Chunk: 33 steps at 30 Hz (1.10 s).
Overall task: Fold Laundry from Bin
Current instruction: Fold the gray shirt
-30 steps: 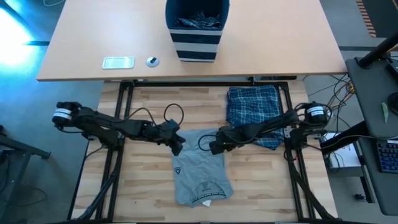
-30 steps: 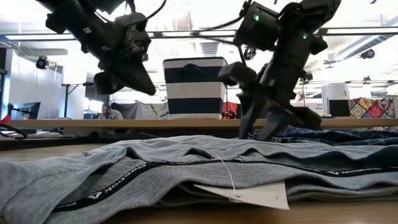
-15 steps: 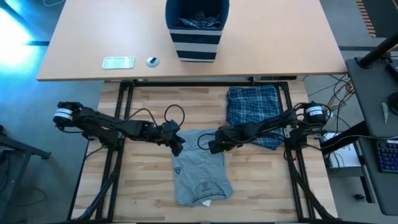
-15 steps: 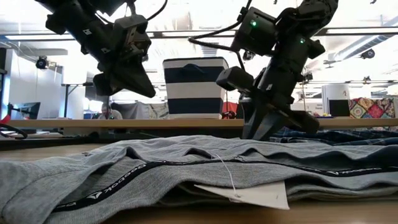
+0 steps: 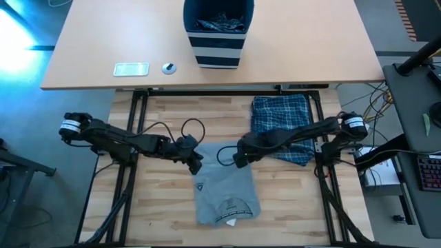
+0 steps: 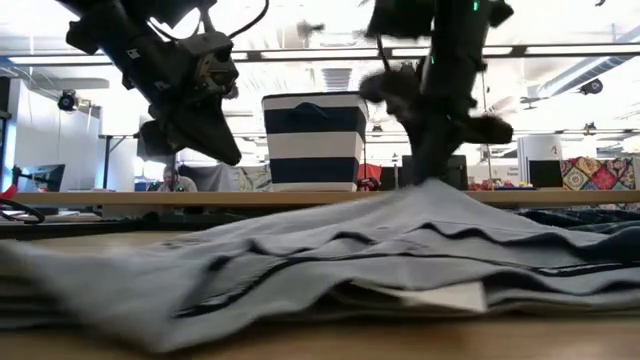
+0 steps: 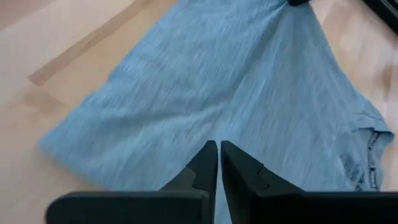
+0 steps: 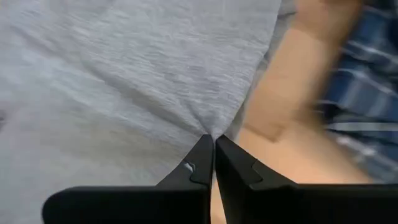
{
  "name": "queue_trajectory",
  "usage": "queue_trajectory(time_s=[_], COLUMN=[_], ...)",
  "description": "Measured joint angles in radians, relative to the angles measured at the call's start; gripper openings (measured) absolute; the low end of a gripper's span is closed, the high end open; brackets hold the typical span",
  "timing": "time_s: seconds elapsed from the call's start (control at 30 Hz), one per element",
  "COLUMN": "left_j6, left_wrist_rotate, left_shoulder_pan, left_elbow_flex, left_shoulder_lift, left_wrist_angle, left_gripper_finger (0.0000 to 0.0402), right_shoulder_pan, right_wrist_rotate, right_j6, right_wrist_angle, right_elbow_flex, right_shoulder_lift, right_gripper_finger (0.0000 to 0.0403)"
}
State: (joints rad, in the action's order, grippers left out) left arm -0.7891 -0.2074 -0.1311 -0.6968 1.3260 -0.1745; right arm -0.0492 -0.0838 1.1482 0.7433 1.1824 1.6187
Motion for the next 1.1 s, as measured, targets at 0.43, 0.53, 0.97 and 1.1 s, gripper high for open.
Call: queue_trajectory(time_s=[0.43, 0.53, 0.97, 1.1], left_j6=[-0.091, -0.101, -0.130, -0.111], left_wrist_rotate=[-0.022, -0.022, -0.080, -0.098], left_shoulder_pan=[0.000, 0.000, 0.009, 0.028], left_elbow_flex=[0.000, 0.000, -0.003, -0.045], left_shoulder_lift=[0.077, 0.075, 0.225, 0.367], left_wrist_angle=[-0.027, -0.034, 0.152, 0.199], left_gripper_finger=[0.0137, 0.0160, 0.0223, 0.0224], right_shoulder_pan=[0.023, 0.018, 0.024, 0.024], right_wrist_rotate=[0.037, 0.030, 0.024, 0.052], right_j6=[-0.023, -0.039, -0.039, -0.063], right_wrist_angle=[0.045, 0.144, 0.021, 0.099], right_elbow_flex=[-0.103, -0.036, -0.151, -0.136], right_shoulder_lift=[0.067, 0.026, 0.093, 0.081], right_gripper_finger=[0.0008, 0.0008, 0.0018, 0.0057])
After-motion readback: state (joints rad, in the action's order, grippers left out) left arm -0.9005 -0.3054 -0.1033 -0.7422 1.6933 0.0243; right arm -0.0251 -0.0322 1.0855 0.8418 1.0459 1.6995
